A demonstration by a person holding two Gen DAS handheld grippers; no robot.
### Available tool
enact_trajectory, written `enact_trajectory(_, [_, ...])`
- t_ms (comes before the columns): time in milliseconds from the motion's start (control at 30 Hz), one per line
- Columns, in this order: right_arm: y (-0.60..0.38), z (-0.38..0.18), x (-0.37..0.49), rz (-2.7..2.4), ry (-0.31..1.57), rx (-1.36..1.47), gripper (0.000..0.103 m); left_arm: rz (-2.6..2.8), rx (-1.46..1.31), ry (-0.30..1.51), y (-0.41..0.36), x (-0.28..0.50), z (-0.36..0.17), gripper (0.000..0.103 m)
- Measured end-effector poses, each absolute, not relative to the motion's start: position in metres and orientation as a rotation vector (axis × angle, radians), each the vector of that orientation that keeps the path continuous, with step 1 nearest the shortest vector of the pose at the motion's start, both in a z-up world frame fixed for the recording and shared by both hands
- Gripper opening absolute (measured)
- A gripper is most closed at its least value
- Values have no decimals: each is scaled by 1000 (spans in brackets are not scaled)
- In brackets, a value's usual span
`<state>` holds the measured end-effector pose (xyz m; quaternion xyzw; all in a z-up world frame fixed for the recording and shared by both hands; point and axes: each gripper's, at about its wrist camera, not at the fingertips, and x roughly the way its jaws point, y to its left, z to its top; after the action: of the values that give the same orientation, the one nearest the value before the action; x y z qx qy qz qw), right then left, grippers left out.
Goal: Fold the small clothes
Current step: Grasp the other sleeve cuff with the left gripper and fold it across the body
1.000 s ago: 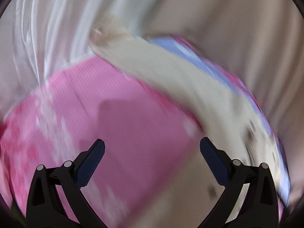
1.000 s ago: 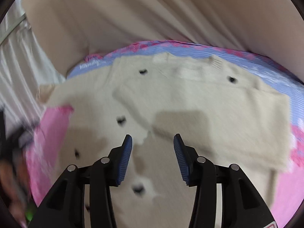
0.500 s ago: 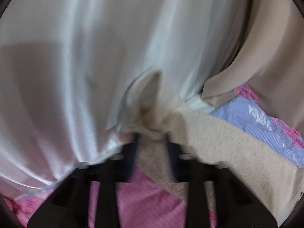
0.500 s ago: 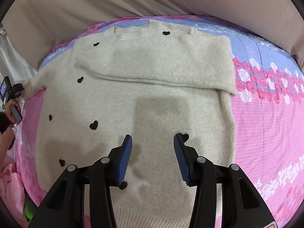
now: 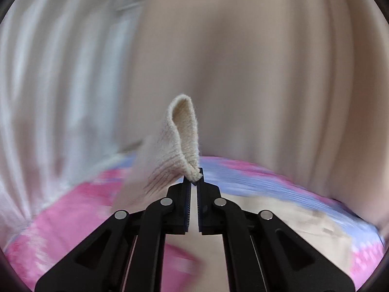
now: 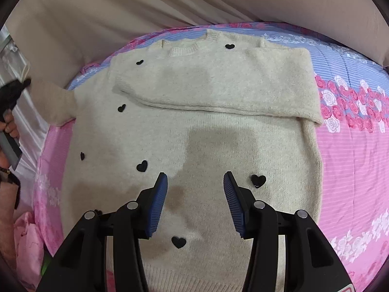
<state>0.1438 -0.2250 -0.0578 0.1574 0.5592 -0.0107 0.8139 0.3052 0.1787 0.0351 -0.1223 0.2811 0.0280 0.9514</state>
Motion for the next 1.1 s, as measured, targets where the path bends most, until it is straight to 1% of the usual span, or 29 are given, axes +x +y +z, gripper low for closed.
enact_trajectory(67, [-232,-57,139,-33,1178,350,47,-88,-231,595,111,300,43,3])
enact_trajectory(133, [-243,-57,130,-54,1164,393,48,-204,-230,641,51,294,38,4])
enact_trajectory(200, [-260,-59,119,-92,1152,440,50,-277,-218,707,-1,286,23,10])
enact_trajectory(233, [-268,-59,114,-111,1145,457,50,-325,-188,759,-33,281,9,15])
enact_trajectory(267, [-277,-60,109,-130,1138,469,51,-347,-154,794,-55,273,-2,34])
enact_trajectory(300, [-284,-60,105,-146,1134,478,52,-358,-115,826,-75,263,-14,60])
enact_trajectory(367, [-297,-58,101,-163,1124,488,53,-353,-47,865,-101,239,-33,77])
enact_trajectory(467, [-311,-54,109,-163,1099,489,58,-361,13,908,-105,195,-47,83])
enact_trajectory(533, [-313,-53,126,-125,1089,500,59,-348,-1,956,-83,175,-54,83])
enact_trajectory(667, [-288,-63,195,10,1134,475,59,-270,-68,1011,-45,145,-65,84])
enact_trajectory(833, [-244,-92,276,89,1180,494,59,-171,-106,996,9,127,-62,86])
enact_trajectory(900, [-229,-113,302,95,1233,528,59,-138,-124,994,24,123,-63,87])
enact_trajectory(933, [-222,-126,314,93,1271,561,57,-123,-139,999,32,121,-65,87])
enact_trajectory(967, [-218,-133,319,91,1287,585,35,-109,-152,1005,38,120,-67,87])
enact_trajectory(1000, [-212,-138,323,100,1293,612,8,-100,-165,1011,44,121,-67,87])
enact_trajectory(1033, [-206,-136,327,116,1291,629,8,-86,-176,1014,50,122,-67,87])
enact_trajectory(1100, [-204,-108,324,154,1179,635,7,-72,-188,1012,58,122,-69,87])
